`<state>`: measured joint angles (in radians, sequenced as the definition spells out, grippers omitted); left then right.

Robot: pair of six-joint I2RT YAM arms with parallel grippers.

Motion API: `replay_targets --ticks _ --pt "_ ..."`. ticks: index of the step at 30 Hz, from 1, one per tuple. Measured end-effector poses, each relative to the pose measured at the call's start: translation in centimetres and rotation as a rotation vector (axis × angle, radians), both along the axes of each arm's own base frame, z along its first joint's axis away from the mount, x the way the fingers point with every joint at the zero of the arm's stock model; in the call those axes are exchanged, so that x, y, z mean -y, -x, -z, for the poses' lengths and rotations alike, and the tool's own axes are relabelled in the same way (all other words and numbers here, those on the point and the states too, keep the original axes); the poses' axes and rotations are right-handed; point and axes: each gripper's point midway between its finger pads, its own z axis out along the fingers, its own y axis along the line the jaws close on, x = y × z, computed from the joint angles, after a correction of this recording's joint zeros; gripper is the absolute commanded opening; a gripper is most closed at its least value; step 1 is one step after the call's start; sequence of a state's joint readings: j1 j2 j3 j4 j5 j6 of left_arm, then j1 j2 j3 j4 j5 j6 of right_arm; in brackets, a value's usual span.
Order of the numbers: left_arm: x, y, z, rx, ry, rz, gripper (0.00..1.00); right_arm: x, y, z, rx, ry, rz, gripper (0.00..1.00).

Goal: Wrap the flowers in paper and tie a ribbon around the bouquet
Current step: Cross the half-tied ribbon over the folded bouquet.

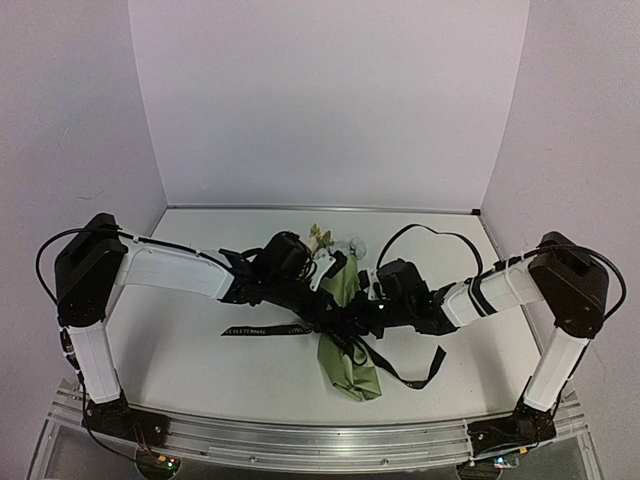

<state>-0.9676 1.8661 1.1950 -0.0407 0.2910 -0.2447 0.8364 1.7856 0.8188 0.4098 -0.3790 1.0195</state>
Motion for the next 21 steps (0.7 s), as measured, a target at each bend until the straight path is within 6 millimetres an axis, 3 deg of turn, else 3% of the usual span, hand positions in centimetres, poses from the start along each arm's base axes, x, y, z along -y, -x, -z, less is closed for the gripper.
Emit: replay_targets --ticks 4,12,21 --pt "0.0 -0.1 -0.2 0.005 0.002 -0.003 0.00 -0.6 -0.6 -0.7 0.032 -0.042 0.003 0.00" --pt "-0.1 -0.2 -0.3 0.004 0.003 -0.008 0.01 -1.3 -1.1 0.7 0.044 -0.058 0.004 0.01" --pt "-0.1 0.0 -0.2 -0.021 0.009 -0.014 0.21 -1.8 -1.7 0.7 0.075 -0.088 0.006 0.01"
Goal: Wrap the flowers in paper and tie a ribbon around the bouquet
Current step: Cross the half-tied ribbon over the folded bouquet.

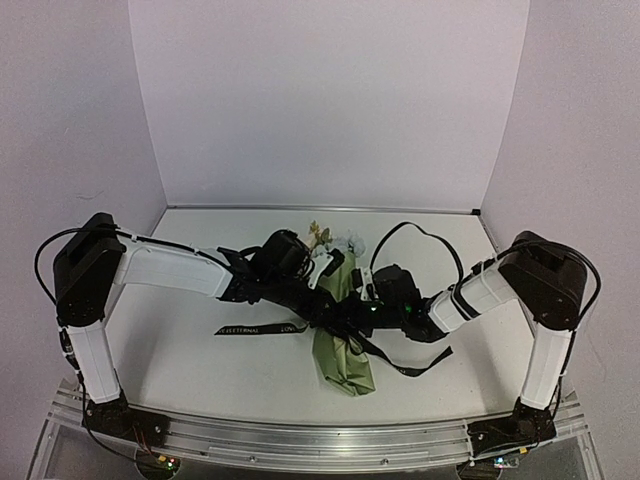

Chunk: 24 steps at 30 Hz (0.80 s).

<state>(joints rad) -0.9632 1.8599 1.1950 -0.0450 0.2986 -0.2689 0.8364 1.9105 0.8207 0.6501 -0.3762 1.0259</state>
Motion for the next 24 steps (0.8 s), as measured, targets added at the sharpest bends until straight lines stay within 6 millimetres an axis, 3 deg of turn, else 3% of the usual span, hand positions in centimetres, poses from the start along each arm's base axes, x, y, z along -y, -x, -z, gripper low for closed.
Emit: replay_targets --ticks 7,15,18,24 --pt "-0.3 -0.2 0.1 -0.010 -0.004 -0.009 0.49 0.0 -0.6 0.3 0.010 -0.018 0.004 0.01" --pt "-0.8 -0.5 0.0 -0.010 -0.013 -0.014 0.73 -0.2 -0.7 0.1 0.012 -0.034 -0.013 0.00" --pt "-1.1 -0.8 -0.9 0.009 -0.011 -0.030 0.78 -0.3 -0.6 0.0 0.012 -0.041 -0.021 0.00" --pt "-1.4 -0.7 -4.1 0.051 0.033 -0.038 0.80 -0.5 -1.0 -0.1 0.016 -0.048 -0.019 0.00"
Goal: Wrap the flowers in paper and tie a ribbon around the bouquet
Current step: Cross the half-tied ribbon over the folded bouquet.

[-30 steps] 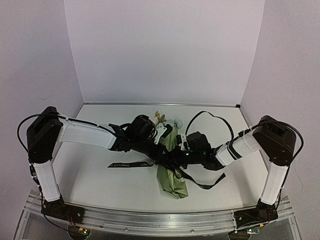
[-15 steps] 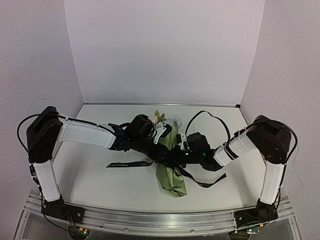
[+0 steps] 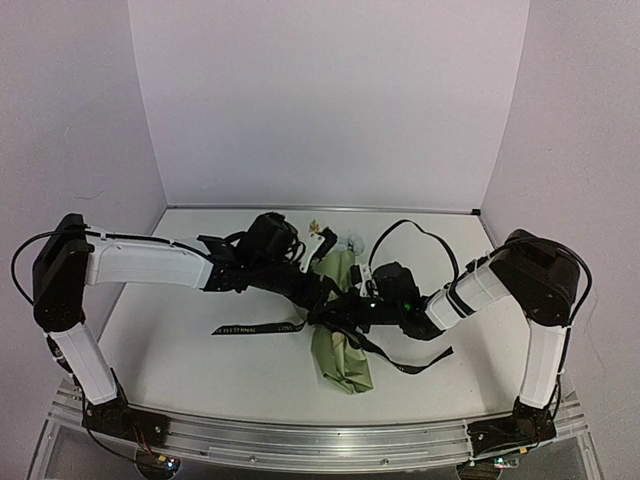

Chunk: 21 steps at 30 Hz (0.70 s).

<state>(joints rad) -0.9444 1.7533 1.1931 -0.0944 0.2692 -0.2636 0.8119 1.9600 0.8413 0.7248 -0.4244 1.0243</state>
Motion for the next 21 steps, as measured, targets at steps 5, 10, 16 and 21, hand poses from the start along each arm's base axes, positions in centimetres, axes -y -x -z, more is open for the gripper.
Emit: replay_targets --ticks 5,10,16,21 --pt "0.0 0.2 -3.2 0.035 0.065 -0.022 0.66 -0.1 -0.1 0.0 -0.001 -0.001 0.001 0.00" --pt "-2.7 -2.6 -3.2 0.016 0.065 -0.157 0.46 -0.3 -0.3 0.0 0.000 -0.004 0.001 0.00" --pt "-6.7 -5.9 -0.5 -0.076 0.017 -0.314 0.32 -0.4 -0.3 0.0 0.001 -0.004 0.001 0.00" --pt "-6.7 -5.4 3.6 -0.175 -0.051 -0.308 0.28 -0.4 -0.3 0.0 0.001 -0.004 0.001 0.00"
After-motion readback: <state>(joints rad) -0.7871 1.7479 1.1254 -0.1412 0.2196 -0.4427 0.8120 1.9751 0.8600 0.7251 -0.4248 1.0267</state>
